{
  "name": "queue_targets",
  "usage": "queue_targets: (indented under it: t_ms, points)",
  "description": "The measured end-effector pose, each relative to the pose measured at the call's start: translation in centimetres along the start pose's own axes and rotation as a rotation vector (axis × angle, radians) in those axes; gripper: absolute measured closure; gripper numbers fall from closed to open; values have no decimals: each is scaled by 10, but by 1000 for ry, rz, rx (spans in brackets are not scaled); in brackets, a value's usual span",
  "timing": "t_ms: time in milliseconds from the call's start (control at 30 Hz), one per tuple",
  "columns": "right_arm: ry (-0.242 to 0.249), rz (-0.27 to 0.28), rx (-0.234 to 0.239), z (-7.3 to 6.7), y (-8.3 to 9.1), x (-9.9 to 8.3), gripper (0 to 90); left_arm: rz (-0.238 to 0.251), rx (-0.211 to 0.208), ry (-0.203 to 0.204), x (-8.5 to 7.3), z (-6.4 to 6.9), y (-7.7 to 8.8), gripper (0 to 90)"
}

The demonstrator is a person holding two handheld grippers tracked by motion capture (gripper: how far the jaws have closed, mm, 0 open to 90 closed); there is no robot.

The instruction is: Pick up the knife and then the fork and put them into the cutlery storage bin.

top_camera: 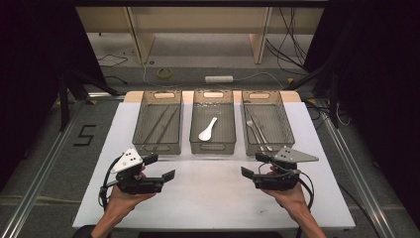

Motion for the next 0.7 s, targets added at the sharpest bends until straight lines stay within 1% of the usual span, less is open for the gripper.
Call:
queue_targets:
  t_ms: [233, 433, 533, 600, 700]
  points:
    - [3, 11, -8, -4, 2, -9, 225, 0, -2, 1, 0, 0, 0, 154]
    - [10, -2, -28, -3, 3, -18, 219, 1, -6, 2, 0, 0, 0, 154]
    - [5, 6, -32, -2, 5, -22, 218, 0, -8, 2, 0, 0, 0, 154]
    - [11, 13, -46, -1, 7, -25, 217, -2, -10, 1, -1, 0, 0, 154]
    - [3, 10, -49, -2, 8, -29, 213, -12, -16, -4, -1, 1, 0, 153]
Point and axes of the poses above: each handheld gripper's, and its own axes: y roughly backward along the jaws, x roughly out of its top, z roughly to its right, the point moved 4 cm from there along -y, roughly forward along the jaws, and after that the axes turned 13 degrees about -z, right-handed, at the moved point
